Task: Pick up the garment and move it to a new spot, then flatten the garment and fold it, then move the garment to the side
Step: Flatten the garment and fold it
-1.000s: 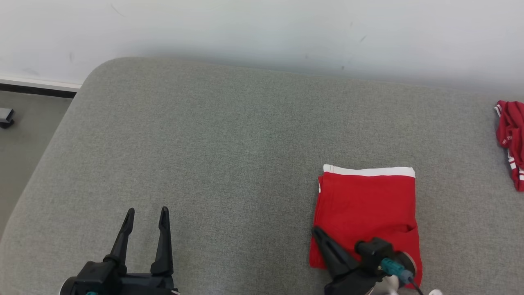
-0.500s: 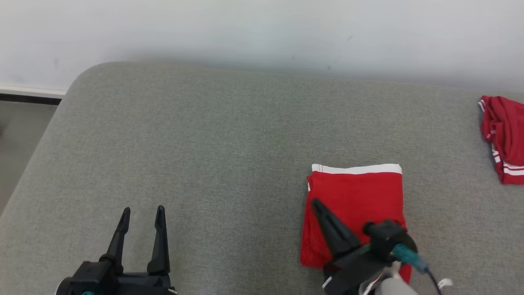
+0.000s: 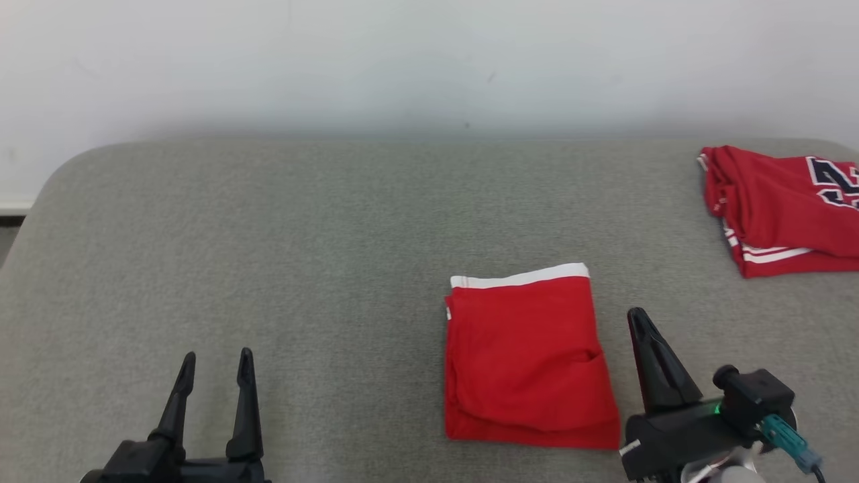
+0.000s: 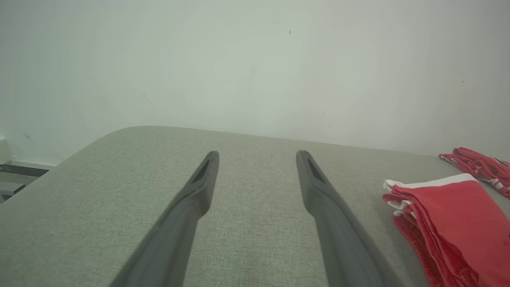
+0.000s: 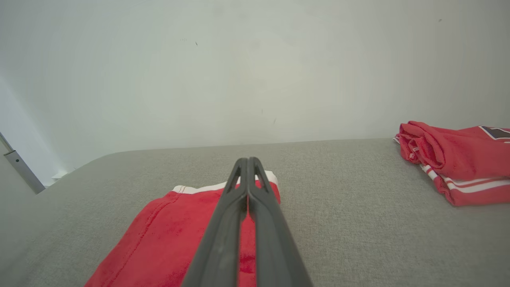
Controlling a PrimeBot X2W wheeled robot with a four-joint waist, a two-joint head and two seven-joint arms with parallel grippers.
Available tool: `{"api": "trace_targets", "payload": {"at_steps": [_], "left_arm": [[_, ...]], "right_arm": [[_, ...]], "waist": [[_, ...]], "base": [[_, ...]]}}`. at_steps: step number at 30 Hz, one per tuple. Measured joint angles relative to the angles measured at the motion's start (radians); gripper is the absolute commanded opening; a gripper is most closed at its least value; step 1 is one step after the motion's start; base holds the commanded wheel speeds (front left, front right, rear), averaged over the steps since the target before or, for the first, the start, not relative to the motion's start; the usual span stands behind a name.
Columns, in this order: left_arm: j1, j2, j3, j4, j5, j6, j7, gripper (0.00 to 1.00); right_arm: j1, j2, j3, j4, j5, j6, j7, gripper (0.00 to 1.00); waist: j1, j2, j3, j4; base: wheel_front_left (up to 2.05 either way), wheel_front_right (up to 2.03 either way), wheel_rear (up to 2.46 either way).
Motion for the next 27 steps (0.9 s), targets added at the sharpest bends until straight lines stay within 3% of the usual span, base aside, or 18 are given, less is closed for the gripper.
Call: {"api": "trace_targets", "payload": {"at_steps": [8,10,11,12,27], "left_arm": [[0.036,0.000,0.023,-0.001,0.014,-0.006,0.000,1.00],[0.040,0.000,0.030,-0.001,0.017,-0.008,0.000,1.00],[0.040,0.001,0.031,-0.001,0.019,-0.009,0.000,1.00],[0.042,0.000,0.033,-0.001,0.025,-0.009,0.000,1.00],[0.160,0.011,0.044,-0.048,0.083,-0.018,0.000,1.00]], "right_arm": [[0.107,-0.011,-0.072,-0.040,-0.025,0.000,0.000,0.03],[0.126,-0.014,-0.080,-0.045,-0.027,0.000,0.000,0.48],[0.132,-0.014,-0.088,-0.050,-0.028,0.000,0.000,0.85],[0.137,-0.014,-0.093,-0.056,-0.028,0.000,0.000,1.00],[0.189,-0.015,-0.115,-0.048,-0.052,0.000,0.000,1.00]], "waist": [[0.0000,0.0000,-0.035,-0.076],[-0.0001,0.0000,-0.045,-0.089],[0.0000,0.0000,-0.050,-0.094],[-0.0001,-0.0001,-0.055,-0.098],[-0.0001,0.0000,-0.107,-0.078]], "base": [[0.00,0.00,0.00],[0.00,0.00,0.00],[0.00,0.00,0.00],[0.00,0.00,0.00],[0.00,0.00,0.00]]}}
